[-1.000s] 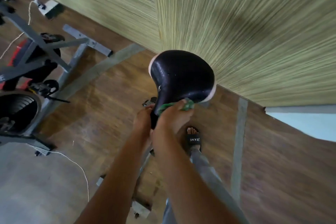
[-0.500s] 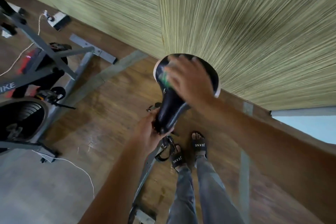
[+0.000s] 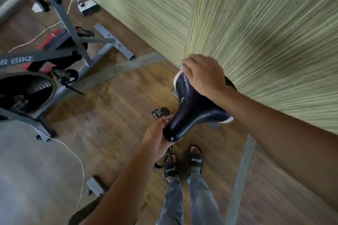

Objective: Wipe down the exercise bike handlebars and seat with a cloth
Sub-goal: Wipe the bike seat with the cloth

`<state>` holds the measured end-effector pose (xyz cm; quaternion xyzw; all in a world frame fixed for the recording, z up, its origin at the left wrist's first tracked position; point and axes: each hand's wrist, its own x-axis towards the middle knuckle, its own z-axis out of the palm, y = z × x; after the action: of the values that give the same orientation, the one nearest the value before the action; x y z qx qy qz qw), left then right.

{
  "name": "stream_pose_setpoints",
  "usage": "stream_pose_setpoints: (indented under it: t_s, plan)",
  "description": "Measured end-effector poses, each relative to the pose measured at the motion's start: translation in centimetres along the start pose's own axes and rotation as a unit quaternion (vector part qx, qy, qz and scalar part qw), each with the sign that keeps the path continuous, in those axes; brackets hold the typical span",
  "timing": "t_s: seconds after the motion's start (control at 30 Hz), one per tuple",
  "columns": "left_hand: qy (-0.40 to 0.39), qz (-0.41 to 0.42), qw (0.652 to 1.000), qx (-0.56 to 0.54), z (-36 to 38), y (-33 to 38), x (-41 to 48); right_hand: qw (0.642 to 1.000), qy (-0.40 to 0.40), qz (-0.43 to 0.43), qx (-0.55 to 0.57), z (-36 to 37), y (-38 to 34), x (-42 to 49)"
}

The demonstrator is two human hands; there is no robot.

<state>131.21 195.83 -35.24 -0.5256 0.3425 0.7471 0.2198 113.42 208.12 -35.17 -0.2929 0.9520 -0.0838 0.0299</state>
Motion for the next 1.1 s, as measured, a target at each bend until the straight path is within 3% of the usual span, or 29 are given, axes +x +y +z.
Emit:
stream_pose_setpoints:
  t_s: [0.13, 0.17, 0.3, 0.37, 0.5, 0.6, 0.77, 0.87, 0.93, 1.03, 1.1]
  plan:
    - [0.005, -0.001, 1.0, -0.024, -0.2, -0.2, 0.5, 0.969, -0.095, -0.229, -0.023, -0.4, -0.4, -2.7]
    - [0.006, 0.0, 1.0, -0.029, -0.2, -0.2, 0.5, 0.966, -0.106, -0.235, -0.027, -0.5, 0.2, -1.6]
    - [0.006, -0.004, 0.999, -0.043, -0.2, -0.1, 0.6, 0.997, -0.05, -0.066, 0.004, -0.1, -0.7, 0.3]
    - [-0.004, -0.012, 0.999, -0.045, -0.2, -0.2, 0.5, 0.995, -0.028, -0.095, 0.009, 0.0, -3.0, -4.2]
    - [-0.032, -0.009, 0.997, -0.069, -0.3, -0.2, 0.4, 0.986, -0.06, -0.121, 0.094, 0.3, -6.7, -13.5]
    - [-0.031, -0.016, 0.996, -0.079, -0.4, -0.3, 0.2, 0.976, -0.059, -0.197, 0.068, 0.6, -5.7, -12.5]
    - [-0.044, -0.044, 0.99, -0.125, -0.6, -0.6, 0.2, 0.989, -0.071, -0.126, -0.034, -0.1, -4.6, -6.4]
    - [-0.065, -0.028, 0.979, -0.193, -0.8, -1.3, -0.4, 0.98, -0.08, -0.18, 0.009, 0.5, -7.1, -9.1]
    - [-0.075, -0.024, 0.97, -0.229, -0.8, -1.6, -0.4, 0.986, -0.048, -0.157, 0.026, 0.4, -6.4, -9.1]
    - [-0.072, -0.023, 0.974, -0.214, -0.7, -1.2, -0.3, 0.996, 0.004, -0.088, 0.018, 1.1, -6.4, -10.5]
    - [-0.072, -0.036, 0.984, -0.159, -0.4, -0.7, -0.3, 0.99, -0.007, -0.137, 0.026, 2.0, -7.8, -13.7]
